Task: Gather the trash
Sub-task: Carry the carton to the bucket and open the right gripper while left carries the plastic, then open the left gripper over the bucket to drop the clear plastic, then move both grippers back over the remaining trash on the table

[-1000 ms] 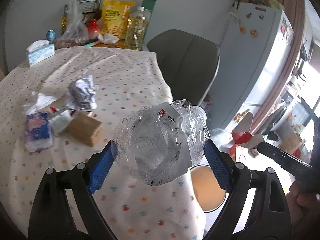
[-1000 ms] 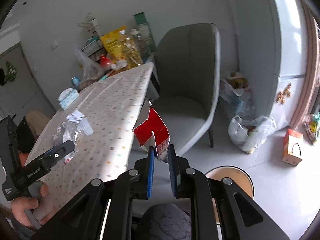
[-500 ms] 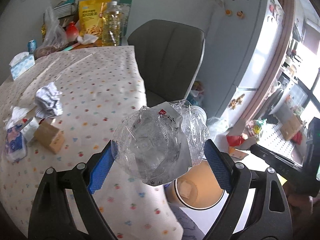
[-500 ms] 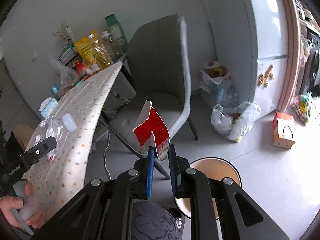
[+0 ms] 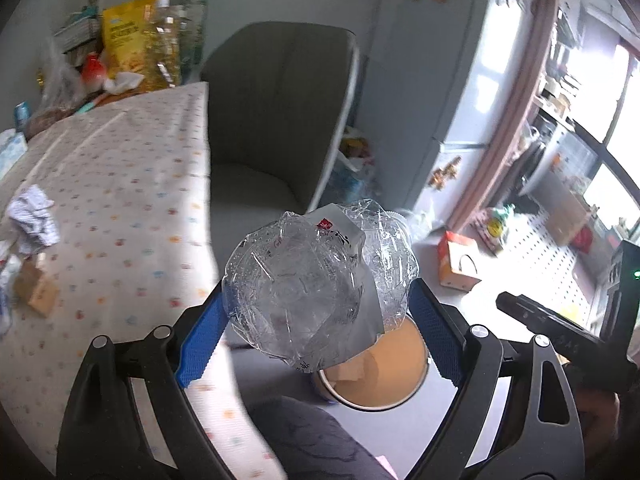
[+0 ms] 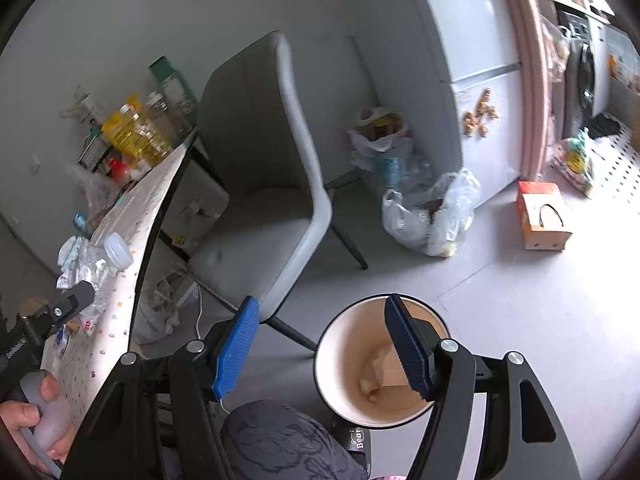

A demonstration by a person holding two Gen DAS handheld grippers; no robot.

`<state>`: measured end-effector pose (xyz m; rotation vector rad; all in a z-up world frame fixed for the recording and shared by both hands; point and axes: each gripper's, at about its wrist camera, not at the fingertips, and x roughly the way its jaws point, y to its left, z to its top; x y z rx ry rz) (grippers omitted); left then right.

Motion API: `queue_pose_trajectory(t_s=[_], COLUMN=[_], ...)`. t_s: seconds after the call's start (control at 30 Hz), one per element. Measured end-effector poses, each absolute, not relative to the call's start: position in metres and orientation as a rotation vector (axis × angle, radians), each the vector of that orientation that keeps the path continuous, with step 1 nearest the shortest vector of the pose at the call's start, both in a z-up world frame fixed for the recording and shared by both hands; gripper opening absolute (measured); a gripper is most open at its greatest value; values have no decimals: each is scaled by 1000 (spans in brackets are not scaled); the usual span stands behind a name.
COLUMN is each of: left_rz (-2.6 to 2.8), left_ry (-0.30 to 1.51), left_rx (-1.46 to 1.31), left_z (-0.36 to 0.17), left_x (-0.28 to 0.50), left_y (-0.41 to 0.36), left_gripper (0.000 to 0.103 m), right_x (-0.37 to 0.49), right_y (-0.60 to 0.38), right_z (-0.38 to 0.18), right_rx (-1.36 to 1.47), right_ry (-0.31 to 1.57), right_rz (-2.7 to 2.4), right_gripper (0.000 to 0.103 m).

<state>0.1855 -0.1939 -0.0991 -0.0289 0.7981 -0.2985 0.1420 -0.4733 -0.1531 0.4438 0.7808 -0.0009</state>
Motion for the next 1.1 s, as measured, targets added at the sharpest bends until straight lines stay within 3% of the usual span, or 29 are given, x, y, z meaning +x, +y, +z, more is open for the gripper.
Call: queue_pose_trajectory(t_s=[0.33,0.4,0.47,1.1], left_rz=[-436,-470,-457,-302], left_ry=[843,835,809,684], left_rx=[8,-9,-7,-153], left_z=[-114,-115,-113,-64], left_x=[196,196,193,172], left_y=[-264,-271,-271,-156], left_gripper=[88,98,98,98], right_x=[118,114,110,133], right_y=[-521,-530,-535,-463], right_z=[-141,-141,-142,-130], right_rx=[499,501,511,430], right_ry=[718,710,710,738], right_rz=[-83,-103,-112,35], right_gripper=[65,65,65,69])
